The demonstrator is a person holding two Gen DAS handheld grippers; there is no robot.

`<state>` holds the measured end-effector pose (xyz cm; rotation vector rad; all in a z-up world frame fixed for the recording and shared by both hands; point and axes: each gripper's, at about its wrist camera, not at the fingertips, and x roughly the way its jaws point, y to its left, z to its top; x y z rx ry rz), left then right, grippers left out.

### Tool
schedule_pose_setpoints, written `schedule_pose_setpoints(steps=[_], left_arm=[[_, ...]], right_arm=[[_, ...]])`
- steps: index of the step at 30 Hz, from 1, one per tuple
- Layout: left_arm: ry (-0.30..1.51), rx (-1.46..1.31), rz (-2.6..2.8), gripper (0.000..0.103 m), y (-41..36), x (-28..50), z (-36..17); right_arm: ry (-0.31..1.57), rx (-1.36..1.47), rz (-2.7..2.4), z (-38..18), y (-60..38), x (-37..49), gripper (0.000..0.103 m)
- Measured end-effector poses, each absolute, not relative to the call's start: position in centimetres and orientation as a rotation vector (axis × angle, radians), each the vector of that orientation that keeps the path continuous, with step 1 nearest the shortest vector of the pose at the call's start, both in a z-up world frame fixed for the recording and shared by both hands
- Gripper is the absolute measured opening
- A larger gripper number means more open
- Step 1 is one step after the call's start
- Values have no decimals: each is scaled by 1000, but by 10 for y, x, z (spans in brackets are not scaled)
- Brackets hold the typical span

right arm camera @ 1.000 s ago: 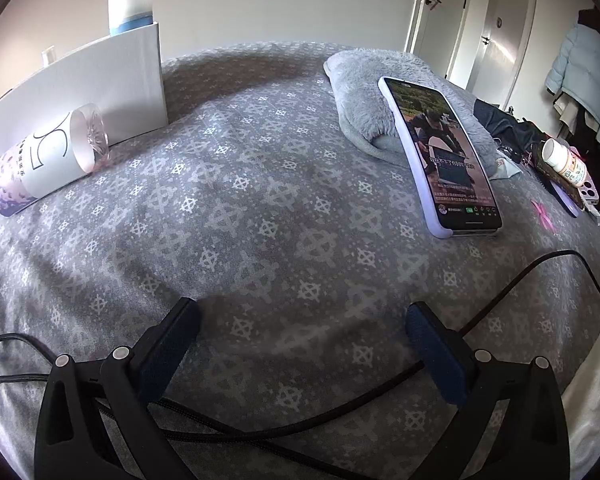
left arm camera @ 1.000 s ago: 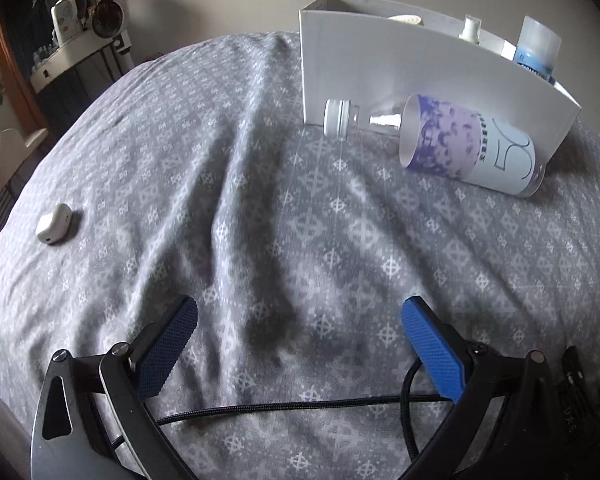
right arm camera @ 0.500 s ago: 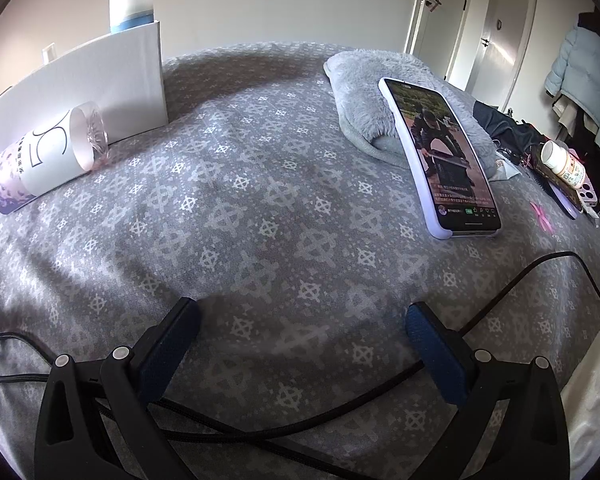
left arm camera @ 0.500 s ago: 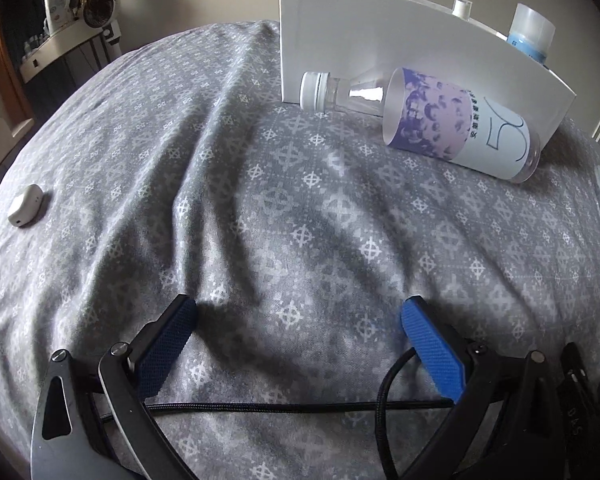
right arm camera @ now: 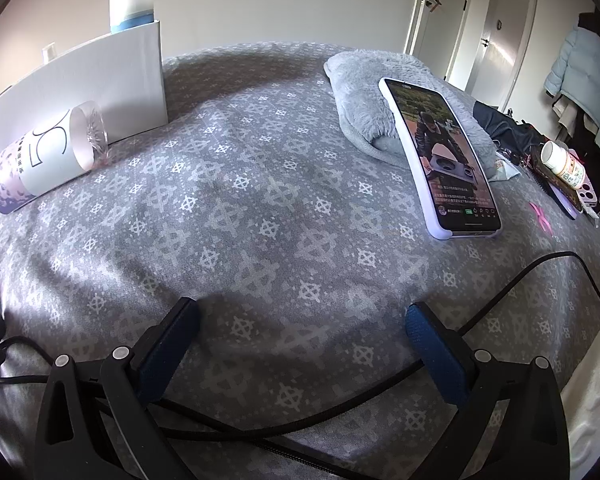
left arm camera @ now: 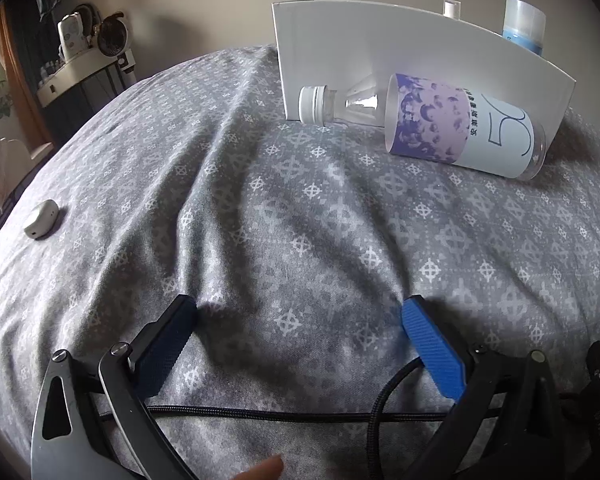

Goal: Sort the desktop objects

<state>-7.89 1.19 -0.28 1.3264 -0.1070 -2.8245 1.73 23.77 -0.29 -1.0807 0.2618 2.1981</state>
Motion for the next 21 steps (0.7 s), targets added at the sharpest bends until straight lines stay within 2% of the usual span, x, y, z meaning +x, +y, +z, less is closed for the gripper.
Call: schedule_pose_setpoints(steps=[21], left_arm=[[-106, 1327, -2825, 103, 14, -79, -3]], right_arm=[[261, -1081, 2197, -3, 237, 17, 103]])
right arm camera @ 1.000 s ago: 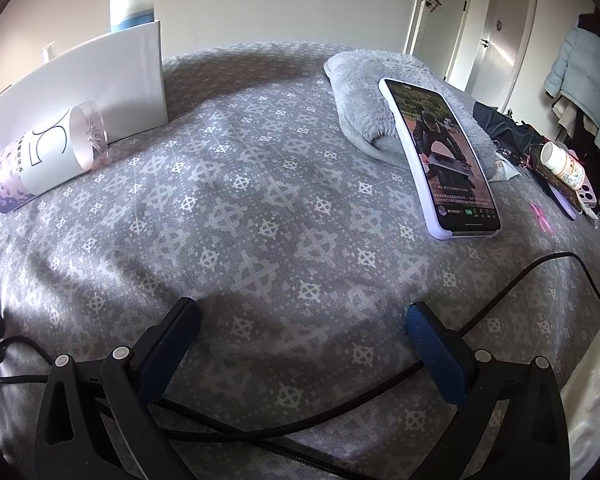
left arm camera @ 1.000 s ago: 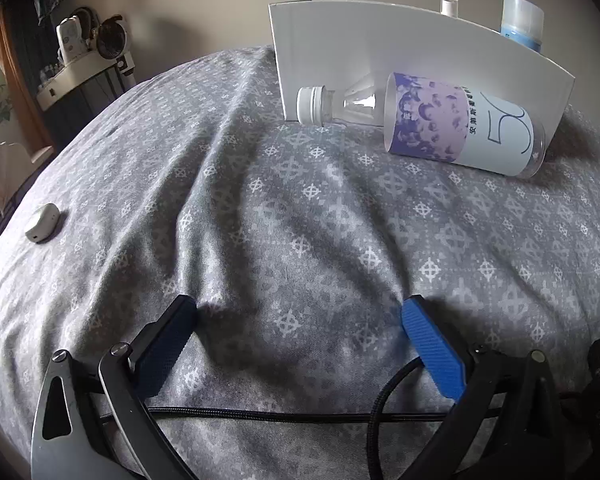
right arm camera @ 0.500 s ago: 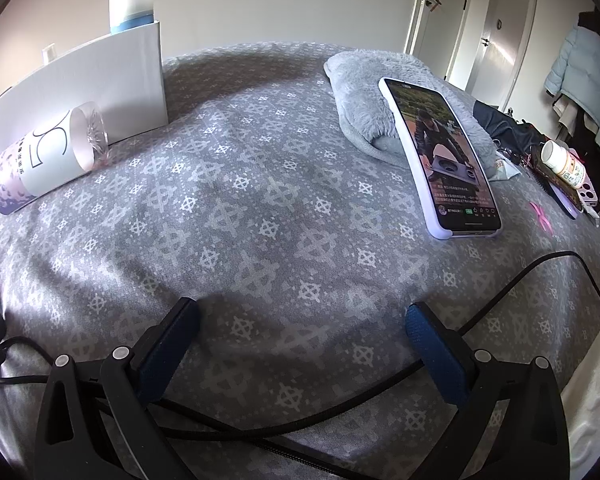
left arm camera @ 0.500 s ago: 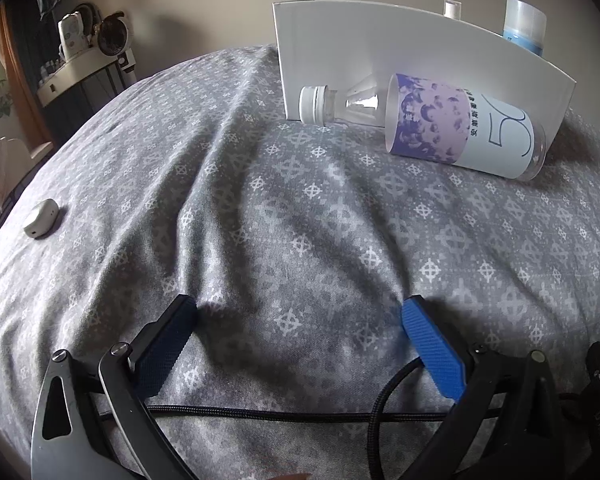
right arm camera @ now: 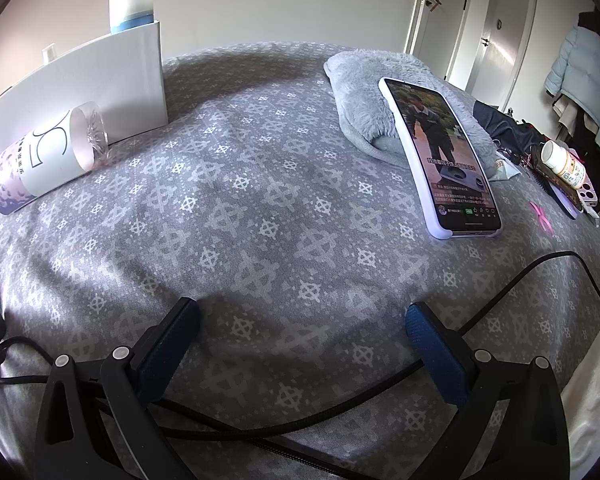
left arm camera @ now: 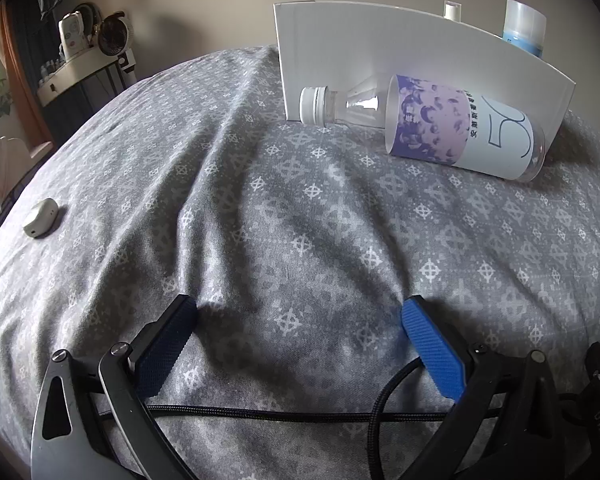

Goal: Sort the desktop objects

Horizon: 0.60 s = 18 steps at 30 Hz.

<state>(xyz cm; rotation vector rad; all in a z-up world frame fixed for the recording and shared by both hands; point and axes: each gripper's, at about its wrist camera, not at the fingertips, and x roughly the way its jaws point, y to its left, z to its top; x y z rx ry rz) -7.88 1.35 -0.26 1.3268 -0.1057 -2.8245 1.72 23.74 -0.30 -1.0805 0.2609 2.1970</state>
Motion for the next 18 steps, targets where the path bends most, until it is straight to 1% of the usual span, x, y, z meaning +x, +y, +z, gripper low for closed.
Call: schedule_pose_setpoints(steps=[18], left_arm=[[-103, 1326, -2825, 103, 14, -79, -3]], right_arm=[[261, -1080, 2197, -3, 237, 17, 103]])
